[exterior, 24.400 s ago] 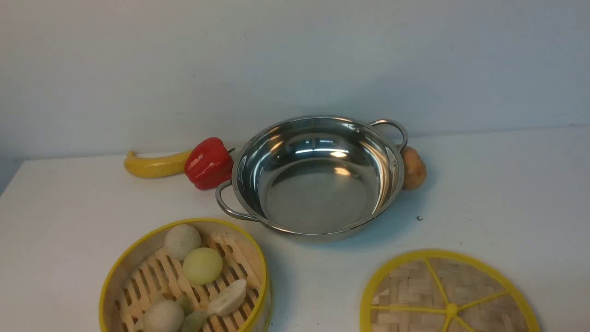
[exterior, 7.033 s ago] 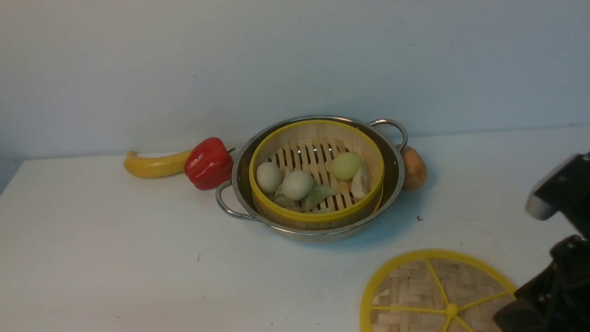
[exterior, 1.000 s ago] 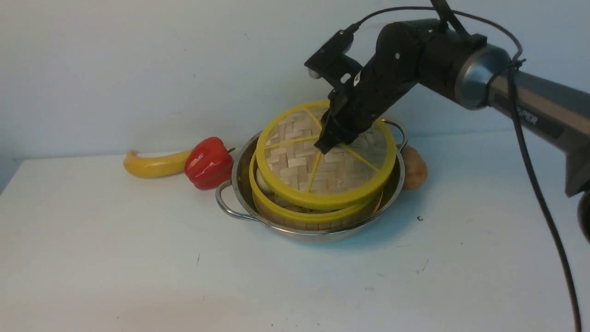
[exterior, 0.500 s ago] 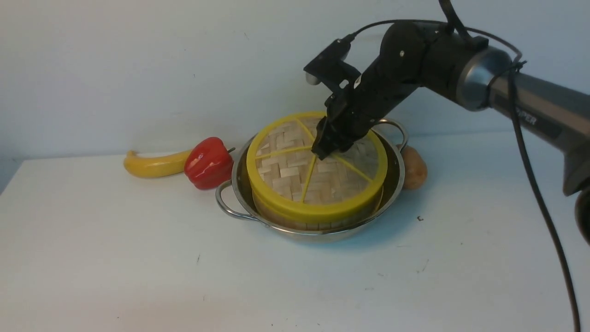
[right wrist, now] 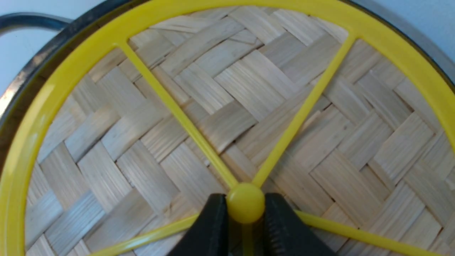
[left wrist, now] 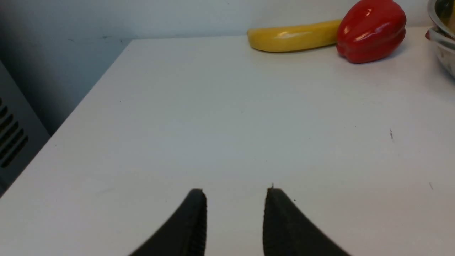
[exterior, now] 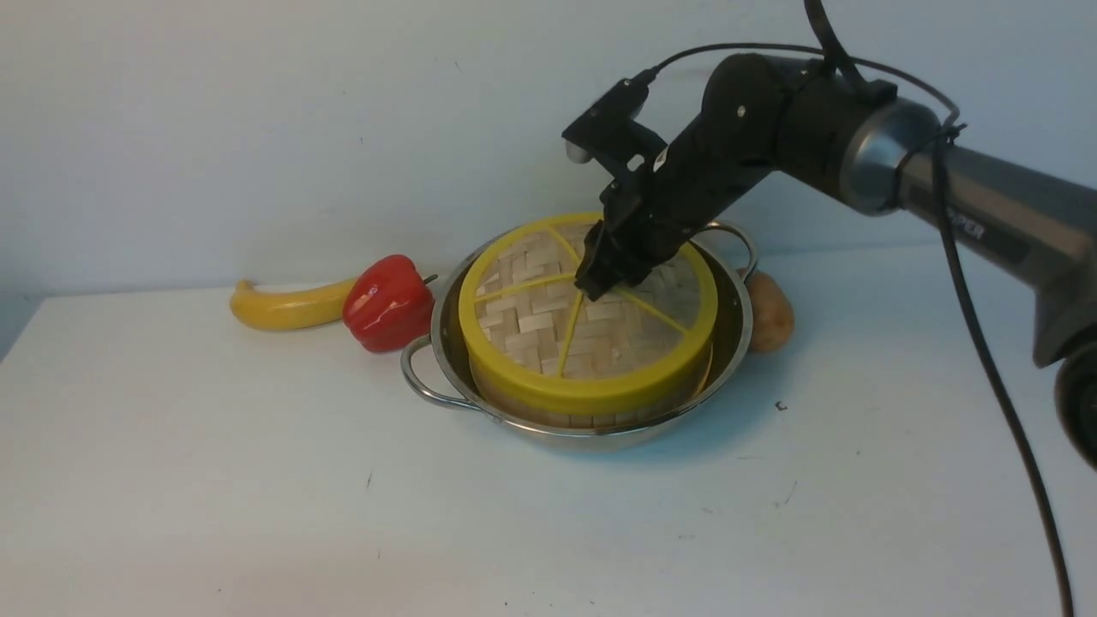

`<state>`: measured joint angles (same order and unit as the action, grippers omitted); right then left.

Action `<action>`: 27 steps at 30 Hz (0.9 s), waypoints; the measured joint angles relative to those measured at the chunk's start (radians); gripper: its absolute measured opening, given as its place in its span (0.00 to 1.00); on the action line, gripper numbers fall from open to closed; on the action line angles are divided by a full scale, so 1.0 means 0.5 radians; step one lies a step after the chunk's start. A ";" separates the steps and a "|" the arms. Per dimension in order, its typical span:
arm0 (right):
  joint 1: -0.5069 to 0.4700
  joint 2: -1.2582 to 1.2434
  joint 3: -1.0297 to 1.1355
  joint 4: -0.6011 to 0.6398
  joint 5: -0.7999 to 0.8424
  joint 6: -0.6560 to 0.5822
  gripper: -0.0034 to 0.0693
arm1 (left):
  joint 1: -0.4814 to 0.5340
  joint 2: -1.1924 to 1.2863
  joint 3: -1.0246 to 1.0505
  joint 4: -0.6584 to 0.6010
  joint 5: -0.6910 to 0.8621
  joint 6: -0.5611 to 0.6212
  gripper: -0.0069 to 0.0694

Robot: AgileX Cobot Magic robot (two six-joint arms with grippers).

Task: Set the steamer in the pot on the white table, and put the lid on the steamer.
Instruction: 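Place the bamboo steamer lid onto the steamer basket in the pot with the right gripper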

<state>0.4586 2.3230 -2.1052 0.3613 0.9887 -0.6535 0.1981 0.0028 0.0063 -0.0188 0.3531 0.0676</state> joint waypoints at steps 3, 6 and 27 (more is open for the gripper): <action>0.000 0.010 -0.004 0.006 -0.005 -0.002 0.24 | 0.000 0.000 0.000 0.000 0.000 0.000 0.39; 0.000 0.010 -0.011 0.007 -0.003 -0.013 0.24 | 0.000 0.000 0.000 0.000 0.000 0.000 0.39; 0.008 -0.313 -0.011 -0.154 0.013 0.079 0.91 | 0.000 0.000 0.000 0.000 0.000 0.000 0.41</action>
<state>0.4627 2.1665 -2.1105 0.2842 0.9953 -0.6138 0.1981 0.0028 0.0063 -0.0188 0.3531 0.0676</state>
